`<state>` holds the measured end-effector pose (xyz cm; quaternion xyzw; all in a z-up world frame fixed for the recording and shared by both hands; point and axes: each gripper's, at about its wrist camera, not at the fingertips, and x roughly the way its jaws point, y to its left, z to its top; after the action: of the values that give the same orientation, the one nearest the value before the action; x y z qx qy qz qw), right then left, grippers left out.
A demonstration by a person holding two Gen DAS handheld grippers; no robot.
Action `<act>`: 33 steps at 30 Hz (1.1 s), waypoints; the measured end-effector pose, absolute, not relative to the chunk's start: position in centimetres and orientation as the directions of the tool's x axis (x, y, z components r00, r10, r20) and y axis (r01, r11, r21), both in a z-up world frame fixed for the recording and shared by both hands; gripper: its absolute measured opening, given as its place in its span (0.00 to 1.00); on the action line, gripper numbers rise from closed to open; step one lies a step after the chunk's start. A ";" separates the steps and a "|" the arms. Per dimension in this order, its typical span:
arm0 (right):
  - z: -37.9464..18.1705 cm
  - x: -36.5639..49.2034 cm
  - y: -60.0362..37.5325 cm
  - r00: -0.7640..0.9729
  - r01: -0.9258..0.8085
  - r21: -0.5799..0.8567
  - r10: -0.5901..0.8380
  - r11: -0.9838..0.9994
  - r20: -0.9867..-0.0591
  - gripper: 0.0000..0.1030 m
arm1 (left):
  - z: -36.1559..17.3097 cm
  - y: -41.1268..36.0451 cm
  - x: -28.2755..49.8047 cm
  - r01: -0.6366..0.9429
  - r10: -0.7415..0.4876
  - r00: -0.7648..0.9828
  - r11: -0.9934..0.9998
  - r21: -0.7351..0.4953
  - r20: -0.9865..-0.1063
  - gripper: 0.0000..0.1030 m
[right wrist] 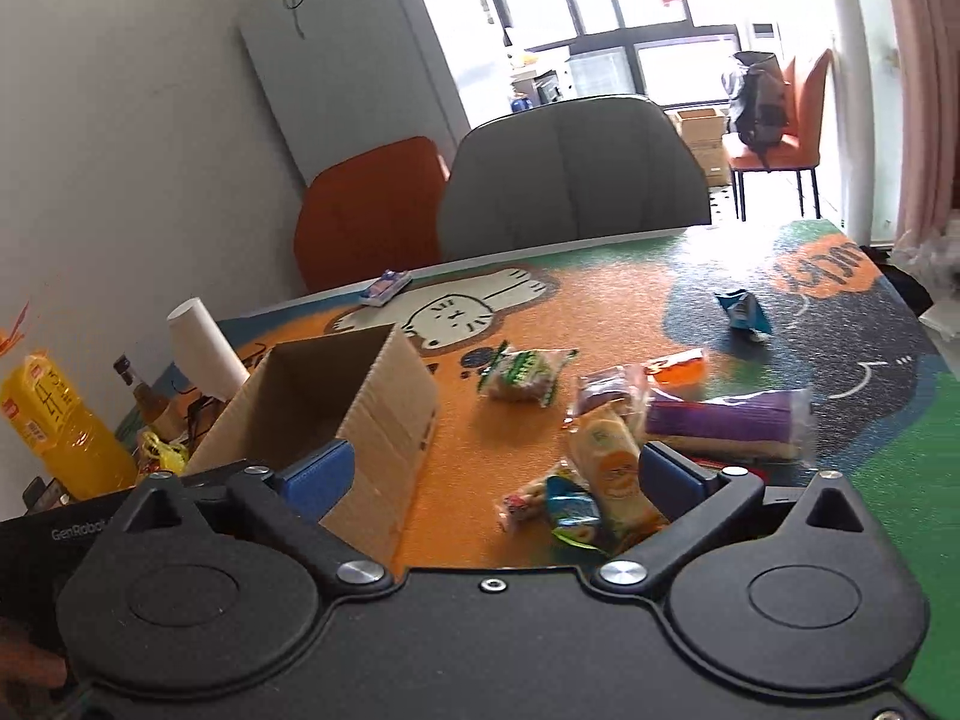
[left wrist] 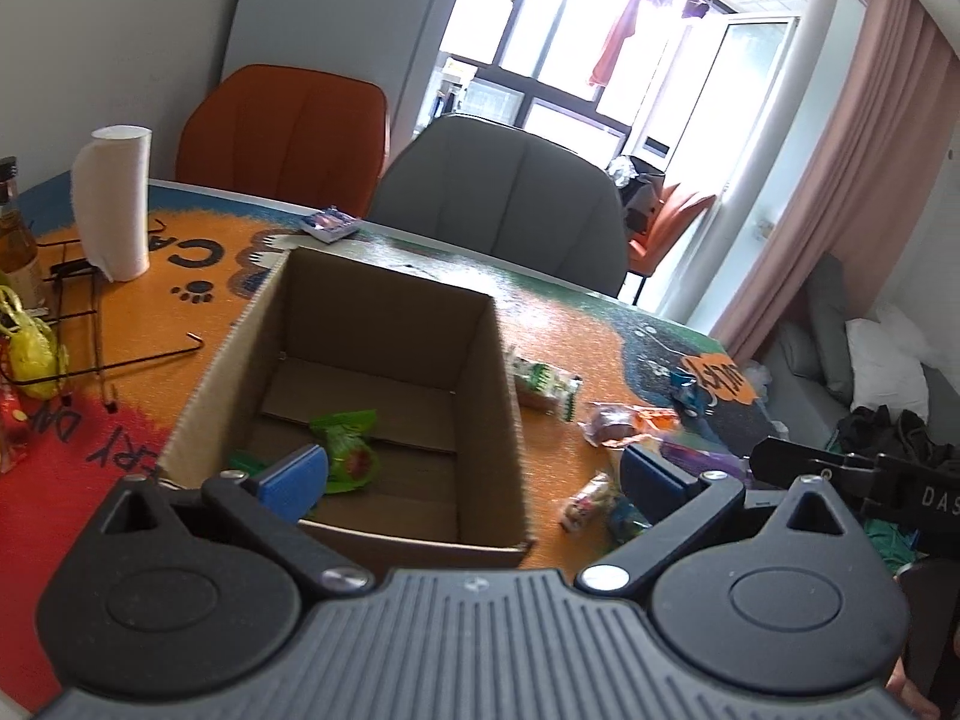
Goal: Organize snacks
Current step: 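Move the left gripper to the white square packet and grasp it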
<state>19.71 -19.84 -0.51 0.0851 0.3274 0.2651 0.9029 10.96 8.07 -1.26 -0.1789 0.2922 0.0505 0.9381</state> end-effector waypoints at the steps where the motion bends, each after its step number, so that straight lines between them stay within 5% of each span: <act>1: -0.6 19.7 -20.2 0.648 -0.417 0.329 0.531 0.847 -0.546 1.00 | -1.2 7.8 11.0 -0.192 -0.017 0.823 0.932 -0.307 -0.568 1.00; 33: -4.7 21.1 -30.0 0.677 -0.267 0.369 0.446 0.890 -0.585 1.00 | -4.2 -2.2 14.1 0.000 -0.192 0.798 0.948 -0.318 -0.572 0.98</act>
<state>21.10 -30.00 -4.72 0.1277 0.3505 0.1968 0.9067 14.08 -2.23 -4.23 -0.1529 0.3138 -0.0512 0.9357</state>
